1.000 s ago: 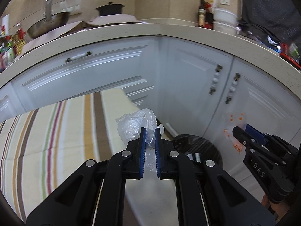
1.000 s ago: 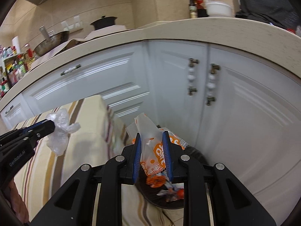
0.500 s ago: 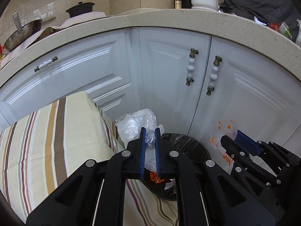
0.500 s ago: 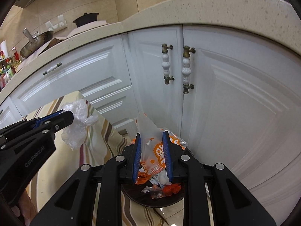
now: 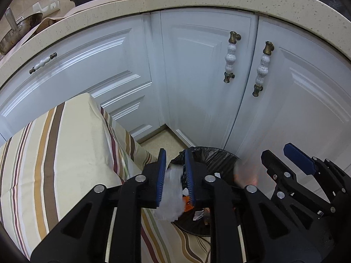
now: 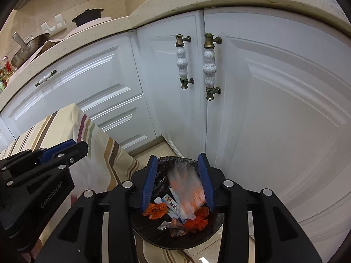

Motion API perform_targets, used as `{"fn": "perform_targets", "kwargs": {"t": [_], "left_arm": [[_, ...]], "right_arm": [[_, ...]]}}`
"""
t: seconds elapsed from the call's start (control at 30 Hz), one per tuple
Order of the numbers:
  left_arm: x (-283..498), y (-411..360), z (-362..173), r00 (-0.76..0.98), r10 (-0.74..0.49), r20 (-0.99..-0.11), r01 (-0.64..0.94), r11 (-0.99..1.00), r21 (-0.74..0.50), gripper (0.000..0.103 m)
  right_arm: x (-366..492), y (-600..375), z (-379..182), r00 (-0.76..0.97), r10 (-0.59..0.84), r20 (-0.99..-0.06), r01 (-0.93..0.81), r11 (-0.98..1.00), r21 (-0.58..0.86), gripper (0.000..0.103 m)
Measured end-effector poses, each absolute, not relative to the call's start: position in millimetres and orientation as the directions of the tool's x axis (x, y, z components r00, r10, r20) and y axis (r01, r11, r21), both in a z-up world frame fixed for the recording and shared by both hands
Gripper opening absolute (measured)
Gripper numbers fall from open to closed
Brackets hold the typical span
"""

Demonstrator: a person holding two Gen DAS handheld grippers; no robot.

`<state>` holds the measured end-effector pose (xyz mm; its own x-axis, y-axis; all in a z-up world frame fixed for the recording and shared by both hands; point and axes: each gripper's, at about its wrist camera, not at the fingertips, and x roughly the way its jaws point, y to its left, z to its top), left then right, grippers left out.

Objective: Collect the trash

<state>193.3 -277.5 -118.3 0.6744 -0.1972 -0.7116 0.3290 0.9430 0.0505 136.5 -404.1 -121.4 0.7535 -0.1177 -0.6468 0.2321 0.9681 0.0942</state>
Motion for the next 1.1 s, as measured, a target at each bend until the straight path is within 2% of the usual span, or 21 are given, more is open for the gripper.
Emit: {"fn": "perform_targets", "kwargs": {"t": [0.07, 0.17, 0.53, 0.7, 0.77, 1.1], "left_arm": [[192.8, -276.3, -116.5, 0.683, -0.200, -0.703, 0.327, 0.944, 0.048, 0.034], [192.7, -275.0, -112.8, 0.691, -0.203, -0.694, 0.327, 0.944, 0.049, 0.036], [176.3, -264.3, -90.8, 0.729, -0.216, -0.650, 0.326, 0.944, 0.052, 0.058], [160.6, -253.5, -76.0, 0.748, -0.220, -0.626, 0.326, 0.944, 0.057, 0.061], [153.5, -248.6, -70.7, 0.757, -0.219, -0.616, 0.322, 0.945, 0.059, 0.067], [97.4, -212.0, -37.2, 0.807, -0.209, -0.553, 0.295, 0.953, 0.070, 0.081]], "right_arm": [[136.3, -404.4, -119.8, 0.755, -0.117, -0.645, 0.232, 0.968, 0.095, 0.039], [135.4, -404.6, -118.1, 0.755, -0.124, -0.643, 0.236, 0.967, 0.091, 0.040], [122.7, -401.9, -104.4, 0.763, -0.156, -0.628, 0.258, 0.963, 0.074, 0.044], [110.3, -399.1, -92.1, 0.770, -0.182, -0.611, 0.277, 0.959, 0.064, 0.052], [102.2, -397.8, -86.0, 0.775, -0.189, -0.602, 0.284, 0.957, 0.065, 0.056], [47.4, -373.5, -51.5, 0.810, -0.206, -0.549, 0.283, 0.957, 0.058, 0.073]]}}
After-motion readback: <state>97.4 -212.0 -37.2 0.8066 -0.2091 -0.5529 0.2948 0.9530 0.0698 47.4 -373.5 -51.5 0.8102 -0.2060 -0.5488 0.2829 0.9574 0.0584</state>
